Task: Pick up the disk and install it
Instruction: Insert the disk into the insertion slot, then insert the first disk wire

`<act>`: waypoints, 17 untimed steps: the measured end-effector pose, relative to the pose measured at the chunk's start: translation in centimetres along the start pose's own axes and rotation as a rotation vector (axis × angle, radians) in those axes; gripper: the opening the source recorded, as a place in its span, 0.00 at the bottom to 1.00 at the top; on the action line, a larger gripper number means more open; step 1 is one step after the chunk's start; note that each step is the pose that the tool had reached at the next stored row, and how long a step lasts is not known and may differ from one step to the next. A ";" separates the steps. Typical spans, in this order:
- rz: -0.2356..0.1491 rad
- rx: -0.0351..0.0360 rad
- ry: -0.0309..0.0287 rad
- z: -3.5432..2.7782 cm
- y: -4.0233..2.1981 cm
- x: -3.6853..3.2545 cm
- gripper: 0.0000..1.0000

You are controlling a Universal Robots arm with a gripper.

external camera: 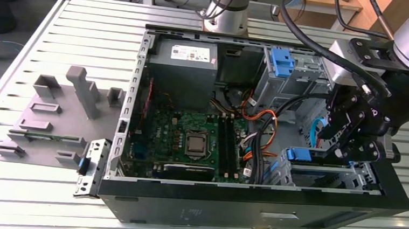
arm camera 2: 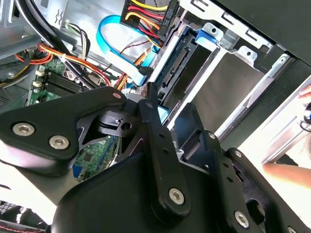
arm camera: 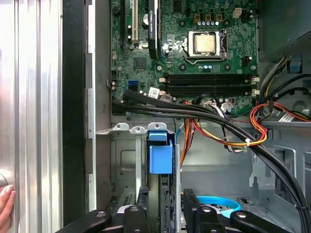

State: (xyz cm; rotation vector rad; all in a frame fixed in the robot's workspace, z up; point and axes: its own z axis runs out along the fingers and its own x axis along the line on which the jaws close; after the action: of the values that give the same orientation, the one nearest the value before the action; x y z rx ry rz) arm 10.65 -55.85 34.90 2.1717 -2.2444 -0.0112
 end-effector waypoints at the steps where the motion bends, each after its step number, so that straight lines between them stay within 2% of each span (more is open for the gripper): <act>1: 0.000 0.0001 0.0000 0.00 0.00 0.00 0.42; 12: -0.002 0.0002 0.0000 -0.02 0.00 0.00 0.42; 17: -0.002 0.0002 0.0001 -0.52 0.01 0.01 0.42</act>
State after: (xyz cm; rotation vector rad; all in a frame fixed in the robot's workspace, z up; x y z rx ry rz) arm 10.64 -55.85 35.42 2.1740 -2.2423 -0.0109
